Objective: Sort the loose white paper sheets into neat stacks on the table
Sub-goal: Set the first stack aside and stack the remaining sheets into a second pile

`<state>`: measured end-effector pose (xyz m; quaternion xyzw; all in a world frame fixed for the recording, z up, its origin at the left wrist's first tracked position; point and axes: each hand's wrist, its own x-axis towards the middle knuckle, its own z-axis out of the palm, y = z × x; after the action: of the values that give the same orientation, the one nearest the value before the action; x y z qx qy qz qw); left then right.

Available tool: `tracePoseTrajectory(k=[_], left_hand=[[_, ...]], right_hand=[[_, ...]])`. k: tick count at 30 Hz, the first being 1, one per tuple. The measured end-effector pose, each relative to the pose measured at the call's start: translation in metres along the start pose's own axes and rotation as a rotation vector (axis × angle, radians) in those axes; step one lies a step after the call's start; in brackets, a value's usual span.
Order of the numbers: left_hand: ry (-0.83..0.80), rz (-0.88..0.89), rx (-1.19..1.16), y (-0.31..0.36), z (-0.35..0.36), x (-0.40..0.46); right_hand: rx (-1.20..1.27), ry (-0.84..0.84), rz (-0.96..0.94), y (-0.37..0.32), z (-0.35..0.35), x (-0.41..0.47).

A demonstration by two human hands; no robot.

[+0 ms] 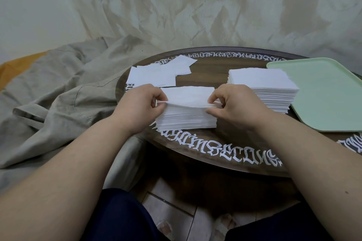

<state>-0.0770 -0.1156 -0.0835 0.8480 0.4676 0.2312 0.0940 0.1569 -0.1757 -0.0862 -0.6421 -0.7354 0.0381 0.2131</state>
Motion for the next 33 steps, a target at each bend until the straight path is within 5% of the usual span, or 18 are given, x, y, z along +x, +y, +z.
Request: tracePoseTrajectory(k=[6,11,18,33], left_hand=[[0.174,-0.044,-0.115,-0.002,0.006,0.006],[0.400,0.060,-0.237,-0.001,0.004,0.010],[-0.004,-0.077,-0.092,-0.013,0.006,0.000],[-0.074,-0.155,-0.089,-0.010,-0.003,-0.003]], right_hand=[[0.027,0.171,0.029,0.006,0.004,0.002],[0.054,0.536,-0.106,0.003,0.005,0.009],[0.002,0.112,-0.028,0.010,0.013,0.005],[0.102,0.032,0.115,0.008,-0.006,-0.003]])
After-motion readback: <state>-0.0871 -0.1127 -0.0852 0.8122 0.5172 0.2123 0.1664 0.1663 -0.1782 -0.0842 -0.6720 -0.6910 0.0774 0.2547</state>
